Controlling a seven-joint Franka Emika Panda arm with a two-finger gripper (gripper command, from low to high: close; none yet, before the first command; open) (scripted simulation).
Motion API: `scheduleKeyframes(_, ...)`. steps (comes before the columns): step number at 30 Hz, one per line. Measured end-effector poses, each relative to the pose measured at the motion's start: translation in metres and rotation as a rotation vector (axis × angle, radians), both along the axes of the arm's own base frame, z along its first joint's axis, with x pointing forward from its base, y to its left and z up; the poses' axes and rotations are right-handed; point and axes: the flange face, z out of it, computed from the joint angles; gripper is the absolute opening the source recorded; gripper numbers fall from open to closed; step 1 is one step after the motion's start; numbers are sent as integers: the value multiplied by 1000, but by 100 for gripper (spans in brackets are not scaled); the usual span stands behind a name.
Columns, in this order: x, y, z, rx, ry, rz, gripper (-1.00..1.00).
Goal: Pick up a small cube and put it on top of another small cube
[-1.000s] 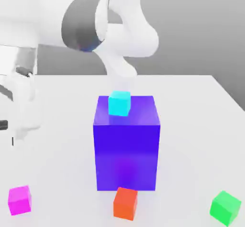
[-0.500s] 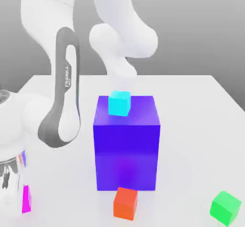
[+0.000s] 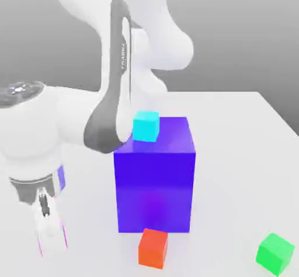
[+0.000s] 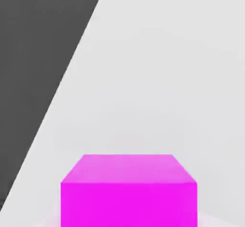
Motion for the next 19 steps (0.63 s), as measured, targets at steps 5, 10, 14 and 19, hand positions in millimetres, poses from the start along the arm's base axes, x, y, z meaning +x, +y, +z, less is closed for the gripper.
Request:
scheduleKeyframes(5,14,125,12,2,0,199,-100)
scheduleKeyframes(10,-5,250,25,-2,-3,400,-100)
scheduleKeyframes(14,-32,348,1,-8,-7,560,-100)
scheduleKeyframes(19,-39,364,-23,-10,-6,589,100)
